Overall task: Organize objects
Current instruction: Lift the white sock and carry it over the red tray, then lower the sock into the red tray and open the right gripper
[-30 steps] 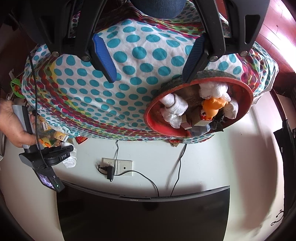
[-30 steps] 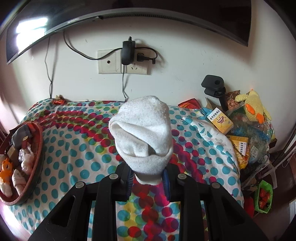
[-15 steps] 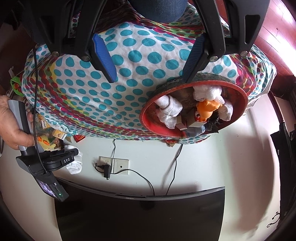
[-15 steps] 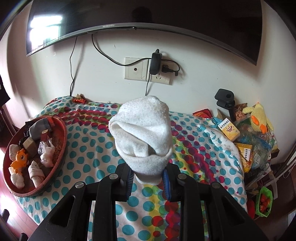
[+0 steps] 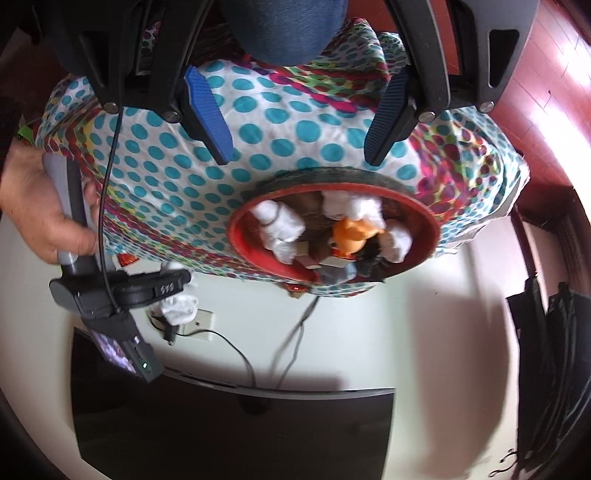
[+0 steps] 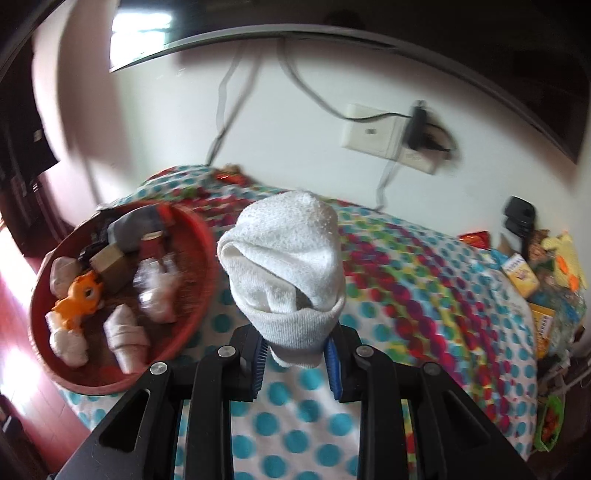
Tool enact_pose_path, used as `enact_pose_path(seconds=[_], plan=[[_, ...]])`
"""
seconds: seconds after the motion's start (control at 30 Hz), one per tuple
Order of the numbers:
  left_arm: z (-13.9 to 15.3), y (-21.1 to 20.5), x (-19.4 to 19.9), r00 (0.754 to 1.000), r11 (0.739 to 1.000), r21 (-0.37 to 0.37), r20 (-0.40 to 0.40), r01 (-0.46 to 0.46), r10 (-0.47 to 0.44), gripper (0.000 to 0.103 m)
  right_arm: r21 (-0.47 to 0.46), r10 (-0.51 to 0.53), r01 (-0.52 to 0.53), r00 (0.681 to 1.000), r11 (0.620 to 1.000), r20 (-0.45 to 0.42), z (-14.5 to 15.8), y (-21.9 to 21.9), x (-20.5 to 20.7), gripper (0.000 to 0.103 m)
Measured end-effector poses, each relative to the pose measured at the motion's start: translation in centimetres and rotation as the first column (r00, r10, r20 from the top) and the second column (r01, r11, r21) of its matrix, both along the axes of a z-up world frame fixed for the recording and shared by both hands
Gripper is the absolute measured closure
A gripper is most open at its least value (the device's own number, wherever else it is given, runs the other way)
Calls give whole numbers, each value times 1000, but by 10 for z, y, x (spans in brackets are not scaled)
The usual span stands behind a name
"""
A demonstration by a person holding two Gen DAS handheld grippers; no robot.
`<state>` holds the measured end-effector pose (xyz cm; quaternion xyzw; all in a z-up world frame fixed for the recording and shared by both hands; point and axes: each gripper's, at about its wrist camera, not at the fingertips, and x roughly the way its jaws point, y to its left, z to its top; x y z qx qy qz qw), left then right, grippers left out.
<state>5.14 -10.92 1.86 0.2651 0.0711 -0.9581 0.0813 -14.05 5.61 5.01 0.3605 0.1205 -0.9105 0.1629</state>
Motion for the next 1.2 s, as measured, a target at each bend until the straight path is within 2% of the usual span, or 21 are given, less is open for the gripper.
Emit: enact_pose_path(seconds=[0.23, 0.3, 0.4, 0.5, 0.63, 0.7, 0.8, 0.9, 1.2], plan=[[-3, -31, 0, 995, 994, 46, 6, -99, 99, 27, -25, 183, -181, 980, 983, 74, -21, -81, 21, 76], [-4, -35, 0, 993, 992, 45, 8, -115, 115, 27, -58, 267, -261, 957, 963, 118, -29, -101, 28, 76], [-6, -39, -1, 992, 990, 55, 15, -128, 127, 27, -55, 352, -347, 926, 936, 135, -39, -126, 44, 75], [-9, -44, -3, 990, 988, 70, 27, -137, 135, 27, -53, 390, -387, 907, 921, 161, -51, -140, 55, 75], [-10, -44, -4, 990, 988, 72, 30, -140, 138, 27, -92, 405, -394, 887, 914, 222, -66, -148, 51, 75], [-11, -44, -6, 990, 988, 69, 33, -138, 136, 27, -78, 386, -379, 887, 922, 254, -77, -153, 46, 75], [-11, -44, -6, 990, 988, 70, 32, -140, 138, 27, -23, 309, -315, 910, 949, 277, -93, -150, 30, 75], [-11, -44, -6, 990, 988, 70, 29, -140, 139, 27, -76, 248, -236, 931, 969, 268, -87, -133, 12, 75], [-11, -42, -6, 990, 988, 66, 32, -136, 134, 27, -92, 312, -299, 912, 950, 266, -88, -150, 21, 74]])
